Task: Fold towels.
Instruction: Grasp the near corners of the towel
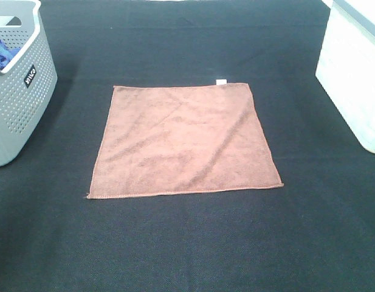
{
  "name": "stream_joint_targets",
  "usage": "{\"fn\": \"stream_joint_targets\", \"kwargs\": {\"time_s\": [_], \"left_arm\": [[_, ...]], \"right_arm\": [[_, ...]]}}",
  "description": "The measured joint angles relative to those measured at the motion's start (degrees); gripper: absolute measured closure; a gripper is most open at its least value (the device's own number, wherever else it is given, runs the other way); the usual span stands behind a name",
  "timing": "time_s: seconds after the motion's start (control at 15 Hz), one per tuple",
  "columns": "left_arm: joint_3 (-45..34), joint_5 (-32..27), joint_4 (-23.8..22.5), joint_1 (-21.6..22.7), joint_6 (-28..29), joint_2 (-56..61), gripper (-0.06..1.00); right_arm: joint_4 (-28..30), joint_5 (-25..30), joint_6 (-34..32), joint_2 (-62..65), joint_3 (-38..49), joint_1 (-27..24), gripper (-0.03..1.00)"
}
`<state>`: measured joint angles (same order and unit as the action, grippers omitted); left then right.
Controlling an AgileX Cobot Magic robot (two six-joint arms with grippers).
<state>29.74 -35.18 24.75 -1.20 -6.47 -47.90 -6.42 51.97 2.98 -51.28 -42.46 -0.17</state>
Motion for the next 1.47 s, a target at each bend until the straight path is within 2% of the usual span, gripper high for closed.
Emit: {"fn": "stream_joint_targets", "kwargs": {"time_s": [0.13, 0.27, 0.33, 0.47, 0.53, 0.6, 0.8, 0.93, 1.47], "left_arm": [[0.1, 1.5, 7.6, 0.0, -5.6, -10.4, 0.33], [0.1, 2.2, 18.4, 0.0, -14.4, -19.7, 0.33], [0.1, 2.2, 26.6, 0.0, -21.9, -25.4, 0.33], [0.1, 2.6, 36.8, 0.0, -30.9, -31.9, 0.33], [0.1, 2.6, 36.8, 0.0, -30.9, -31.9, 0.33], [0.1, 3.6, 42.8, 0.0, -37.0, -35.9, 0.33], [0.2, 5.0, 51.8, 0.0, -46.4, -41.5, 0.33], [1.9, 5.6, 54.9, 0.0, -50.8, -45.8, 0.33], [12.8, 5.8, 55.9, 0.0, -52.7, -58.9, 0.33]], "right_arm": [[-2.6, -0.9, 0.0, -8.3, -2.5, 0.0, 0.19], [-5.6, -1.8, 0.1, -15.5, -4.2, 0.0, 0.19], [-8.7, -2.5, 1.3, -21.1, -5.6, 0.0, 0.19], [-15.3, -4.4, 5.9, -27.3, -6.5, 0.0, 0.19], [-15.3, -4.4, 5.9, -27.3, -6.5, 0.0, 0.19], [-21.0, -6.8, 10.9, -31.9, -6.6, 0.0, 0.19], [-32.2, -9.6, 21.8, -38.7, -6.6, 0.0, 0.19], [-37.5, -10.4, 27.1, -44.3, -8.1, 0.0, 0.19], [-37.0, -10.4, 29.2, -57.4, -17.6, 0.0, 0.20]]}}
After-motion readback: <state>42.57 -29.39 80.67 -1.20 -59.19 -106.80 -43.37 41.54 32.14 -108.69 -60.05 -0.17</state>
